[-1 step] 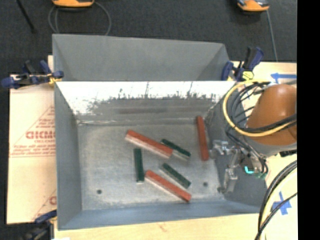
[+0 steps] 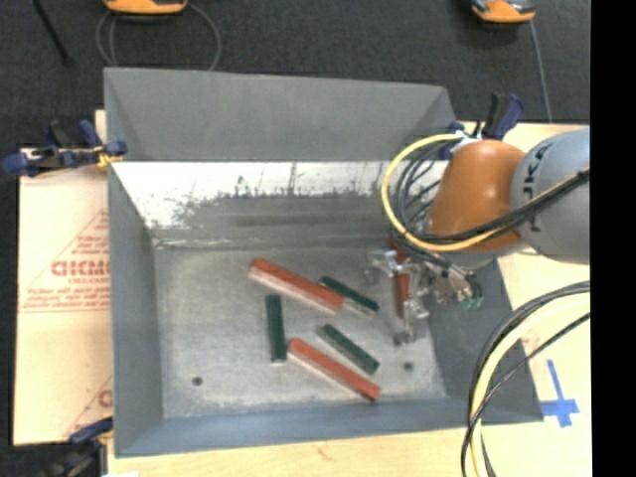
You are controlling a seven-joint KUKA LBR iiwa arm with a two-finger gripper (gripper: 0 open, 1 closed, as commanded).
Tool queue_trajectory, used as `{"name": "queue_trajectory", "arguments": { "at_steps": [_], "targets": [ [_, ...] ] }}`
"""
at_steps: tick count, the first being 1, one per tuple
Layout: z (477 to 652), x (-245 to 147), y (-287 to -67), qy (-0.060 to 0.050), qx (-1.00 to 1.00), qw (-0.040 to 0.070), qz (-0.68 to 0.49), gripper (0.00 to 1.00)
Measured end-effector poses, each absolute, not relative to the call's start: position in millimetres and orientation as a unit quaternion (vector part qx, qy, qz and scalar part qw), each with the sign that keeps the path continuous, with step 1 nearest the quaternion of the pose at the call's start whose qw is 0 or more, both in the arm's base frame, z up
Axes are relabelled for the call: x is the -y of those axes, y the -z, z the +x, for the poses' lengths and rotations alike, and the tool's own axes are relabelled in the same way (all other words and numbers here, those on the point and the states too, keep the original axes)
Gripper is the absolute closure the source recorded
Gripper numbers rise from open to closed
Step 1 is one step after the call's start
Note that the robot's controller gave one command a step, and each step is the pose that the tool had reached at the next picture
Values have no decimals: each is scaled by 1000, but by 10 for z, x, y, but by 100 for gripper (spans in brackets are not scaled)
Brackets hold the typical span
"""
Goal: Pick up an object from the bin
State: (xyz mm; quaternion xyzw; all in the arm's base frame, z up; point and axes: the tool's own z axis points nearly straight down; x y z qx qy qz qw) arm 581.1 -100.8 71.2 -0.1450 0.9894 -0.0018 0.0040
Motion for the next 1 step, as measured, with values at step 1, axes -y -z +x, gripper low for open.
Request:
{"name": "queue_trajectory", "arguments": {
  "at_steps": [1],
  "targets": [
    [5588, 596, -758, -1, -994, 2, -110, 0]
  ]
}}
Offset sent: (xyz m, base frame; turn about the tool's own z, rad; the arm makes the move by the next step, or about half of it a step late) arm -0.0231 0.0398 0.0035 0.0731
